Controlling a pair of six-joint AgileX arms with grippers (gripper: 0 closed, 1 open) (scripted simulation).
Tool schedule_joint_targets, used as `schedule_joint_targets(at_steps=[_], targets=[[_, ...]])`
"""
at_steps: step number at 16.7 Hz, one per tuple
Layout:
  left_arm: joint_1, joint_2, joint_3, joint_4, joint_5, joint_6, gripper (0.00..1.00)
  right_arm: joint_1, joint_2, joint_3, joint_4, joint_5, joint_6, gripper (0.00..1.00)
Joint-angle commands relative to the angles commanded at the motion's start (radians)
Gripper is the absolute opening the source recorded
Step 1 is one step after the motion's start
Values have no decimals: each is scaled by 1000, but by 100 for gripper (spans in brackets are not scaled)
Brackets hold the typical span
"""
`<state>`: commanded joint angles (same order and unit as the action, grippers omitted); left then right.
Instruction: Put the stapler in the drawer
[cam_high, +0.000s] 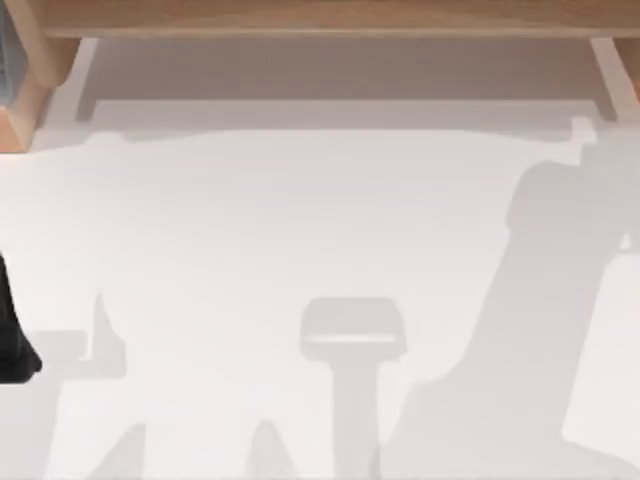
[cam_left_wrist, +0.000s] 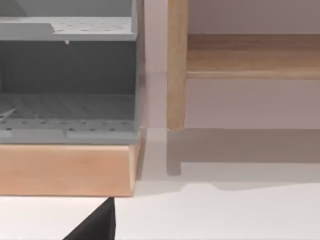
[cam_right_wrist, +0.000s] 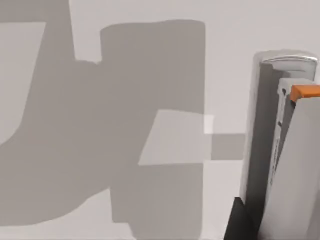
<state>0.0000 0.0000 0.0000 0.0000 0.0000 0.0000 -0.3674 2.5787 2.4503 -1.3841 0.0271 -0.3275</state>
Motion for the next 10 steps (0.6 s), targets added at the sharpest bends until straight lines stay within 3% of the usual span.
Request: schedule_joint_targets(at_steps=[6,10], targets=[[0,0,0,0,0,0,100,-1,22,-21,-6,-2,-13,0],[0,0,0,0,0,0,100,-1,22,-21,-6,-2,-13,30]])
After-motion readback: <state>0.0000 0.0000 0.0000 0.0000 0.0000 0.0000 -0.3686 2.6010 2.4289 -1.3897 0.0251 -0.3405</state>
